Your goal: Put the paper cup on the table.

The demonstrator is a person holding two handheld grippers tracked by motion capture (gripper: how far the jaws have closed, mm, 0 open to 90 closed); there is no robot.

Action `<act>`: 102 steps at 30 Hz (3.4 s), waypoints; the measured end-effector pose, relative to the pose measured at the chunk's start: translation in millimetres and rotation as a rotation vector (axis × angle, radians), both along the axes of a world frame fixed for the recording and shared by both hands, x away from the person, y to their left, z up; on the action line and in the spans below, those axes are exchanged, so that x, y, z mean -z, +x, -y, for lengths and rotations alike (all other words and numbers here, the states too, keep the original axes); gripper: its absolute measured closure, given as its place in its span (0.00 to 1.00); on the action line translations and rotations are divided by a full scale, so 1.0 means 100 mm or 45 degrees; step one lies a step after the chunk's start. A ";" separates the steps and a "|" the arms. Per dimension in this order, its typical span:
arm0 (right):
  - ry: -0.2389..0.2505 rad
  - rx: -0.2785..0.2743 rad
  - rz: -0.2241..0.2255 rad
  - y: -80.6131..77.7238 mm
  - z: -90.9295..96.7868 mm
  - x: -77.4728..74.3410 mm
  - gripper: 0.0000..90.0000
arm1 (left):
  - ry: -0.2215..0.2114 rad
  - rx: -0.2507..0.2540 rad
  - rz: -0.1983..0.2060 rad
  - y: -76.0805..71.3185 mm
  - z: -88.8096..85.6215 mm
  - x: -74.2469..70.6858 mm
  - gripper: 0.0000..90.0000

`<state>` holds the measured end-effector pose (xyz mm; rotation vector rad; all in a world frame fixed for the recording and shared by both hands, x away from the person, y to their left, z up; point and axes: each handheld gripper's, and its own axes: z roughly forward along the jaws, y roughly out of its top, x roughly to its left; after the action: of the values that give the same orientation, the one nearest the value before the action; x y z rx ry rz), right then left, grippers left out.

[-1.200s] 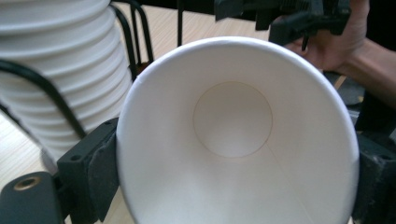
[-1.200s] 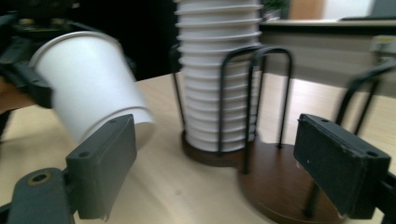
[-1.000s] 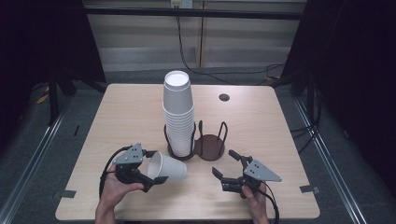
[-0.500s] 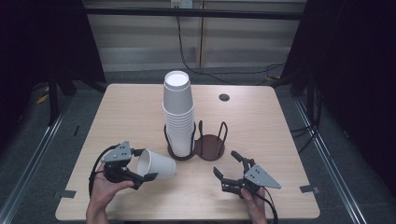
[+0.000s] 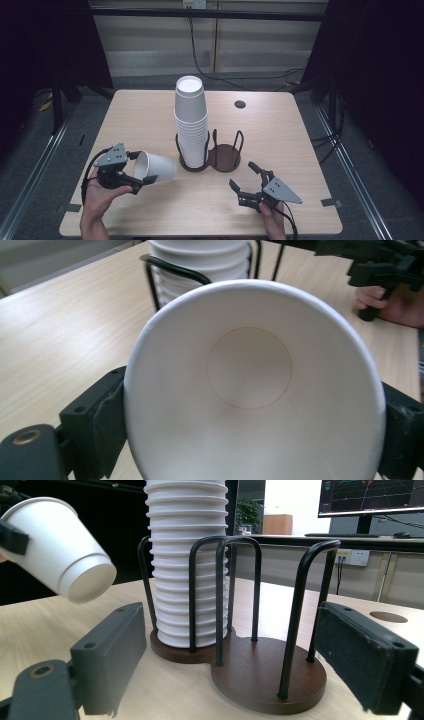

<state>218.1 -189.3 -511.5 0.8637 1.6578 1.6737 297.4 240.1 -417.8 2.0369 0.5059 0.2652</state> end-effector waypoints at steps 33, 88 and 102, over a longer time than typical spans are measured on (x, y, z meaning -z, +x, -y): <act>0.001 -0.022 -0.001 0.00 0.00 0.00 0.14 | 0.390 -0.130 -0.144 0.59 0.09 -0.29 0.10; 0.000 -0.023 -0.001 0.00 0.00 0.00 0.14 | 0.913 -0.076 -0.335 1.20 0.68 0.16 0.07; 0.001 -0.019 -0.001 0.00 0.00 0.00 0.14 | 0.867 -0.109 -0.353 1.16 0.53 0.28 0.05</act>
<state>218.2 -189.6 -511.5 0.8546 1.6682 1.6843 413.3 187.0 -446.0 2.7406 0.7474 0.2244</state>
